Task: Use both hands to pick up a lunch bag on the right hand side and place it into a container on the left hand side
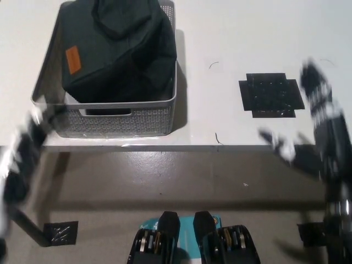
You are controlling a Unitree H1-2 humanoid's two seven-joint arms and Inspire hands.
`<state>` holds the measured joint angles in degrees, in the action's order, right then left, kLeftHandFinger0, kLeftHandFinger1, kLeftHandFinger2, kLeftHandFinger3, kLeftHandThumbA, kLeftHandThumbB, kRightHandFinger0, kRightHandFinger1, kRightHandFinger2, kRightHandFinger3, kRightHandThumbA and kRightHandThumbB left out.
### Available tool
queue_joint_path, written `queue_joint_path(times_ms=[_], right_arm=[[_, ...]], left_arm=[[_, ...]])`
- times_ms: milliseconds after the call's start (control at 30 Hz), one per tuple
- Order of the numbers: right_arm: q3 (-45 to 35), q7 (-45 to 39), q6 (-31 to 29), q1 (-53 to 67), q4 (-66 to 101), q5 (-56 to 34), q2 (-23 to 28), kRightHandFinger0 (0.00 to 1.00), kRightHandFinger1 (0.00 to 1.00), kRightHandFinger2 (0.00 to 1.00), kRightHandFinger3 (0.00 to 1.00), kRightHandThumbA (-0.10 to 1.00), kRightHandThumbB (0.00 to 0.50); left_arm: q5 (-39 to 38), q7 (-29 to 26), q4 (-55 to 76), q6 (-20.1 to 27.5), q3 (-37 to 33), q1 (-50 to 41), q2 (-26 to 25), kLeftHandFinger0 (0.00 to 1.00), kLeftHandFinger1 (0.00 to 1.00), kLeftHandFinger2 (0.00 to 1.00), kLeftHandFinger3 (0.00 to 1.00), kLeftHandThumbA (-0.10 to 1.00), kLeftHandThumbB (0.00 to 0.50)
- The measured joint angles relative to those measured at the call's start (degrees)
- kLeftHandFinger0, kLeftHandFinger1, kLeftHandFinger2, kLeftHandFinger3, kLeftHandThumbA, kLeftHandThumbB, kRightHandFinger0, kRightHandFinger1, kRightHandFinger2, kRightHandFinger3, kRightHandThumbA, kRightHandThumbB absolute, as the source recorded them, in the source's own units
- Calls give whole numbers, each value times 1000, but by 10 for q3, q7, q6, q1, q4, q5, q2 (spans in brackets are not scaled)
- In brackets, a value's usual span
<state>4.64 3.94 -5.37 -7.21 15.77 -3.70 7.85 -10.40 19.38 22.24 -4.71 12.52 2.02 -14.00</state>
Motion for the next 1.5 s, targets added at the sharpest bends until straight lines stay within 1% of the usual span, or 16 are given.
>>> queue_joint_path(times_ms=[67,167,200,333,367,500,533,667,767,833,867,900,1000,1100,1200,1500], right_arm=[[4,-7,-17,36,-10,-12,-9,1000,1000,1000,1000,1000,230],[16,-21,-40,73,-44,-32,-31,1000,1000,1000,1000,1000,245],[20,-25,-47,81,-55,-38,-37,1000,1000,1000,1000,1000,209],[33,-47,-64,101,-125,-65,-68,1000,1000,1000,1000,1000,171],[35,-55,-70,104,-155,-73,-81,1000,1000,1000,1000,1000,151],[36,-71,-93,104,-239,-91,-114,1000,1000,1000,1000,1000,175],[35,-76,-98,103,-255,-94,-120,1000,1000,1000,1000,1000,189],[34,-87,-127,90,-300,-94,-134,1000,1000,1000,1000,1000,146],[34,-93,-149,86,-313,-88,-135,1000,1000,1000,1000,1000,141],[37,-95,-161,88,-316,-76,-135,1000,1000,1000,1000,1000,140],[39,-95,-164,89,-319,-70,-136,1000,1000,1000,1000,1000,162],[40,-96,-166,89,-321,-65,-137,1000,1000,1000,1000,1000,152],[41,-99,-168,89,-325,-57,-142,1000,1000,1000,1000,1000,146],[41,-102,-170,88,-325,-51,-142,1000,1000,1000,1000,1000,123],[40,-102,-172,88,-325,-45,-142,1000,1000,1000,1000,1000,145],[35,-107,-181,86,-330,-44,-146,1000,1000,1000,1000,1000,131]], left_arm=[[-2,0,-10,10,-4,-28,17,1000,1000,1000,1000,1000,179],[-1,0,-44,36,-13,-50,32,1000,1000,1000,1000,1000,197],[1,0,-58,44,-17,-54,35,1000,1000,1000,1000,1000,173],[12,0,-130,80,-34,-56,41,1000,1000,1000,1000,1000,140],[15,0,-157,94,-41,-56,42,1000,1000,1000,1000,1000,152],[28,0,-229,127,-62,-52,43,1000,1000,1000,1000,1000,195],[32,-1,-243,136,-67,-51,44,1000,1000,1000,1000,1000,182],[45,-3,-264,160,-86,-52,47,1000,1000,1000,1000,1000,189],[51,-6,-270,174,-90,-52,50,1000,1000,1000,1000,1000,151],[56,-8,-274,184,-92,-52,50,1000,1000,1000,1000,1000,164],[57,-9,-275,187,-92,-52,50,1000,1000,1000,1000,1000,168],[57,-10,-277,190,-93,-52,50,1000,1000,1000,1000,1000,191],[59,-12,-280,195,-96,-52,49,1000,1000,1000,1000,1000,197],[61,-12,-282,198,-100,-52,49,1000,1000,1000,1000,1000,193],[61,-13,-282,199,-102,-51,49,1000,1000,1000,1000,1000,179],[69,-21,-283,205,-102,-48,49,1000,1000,1000,1000,1000,159]])
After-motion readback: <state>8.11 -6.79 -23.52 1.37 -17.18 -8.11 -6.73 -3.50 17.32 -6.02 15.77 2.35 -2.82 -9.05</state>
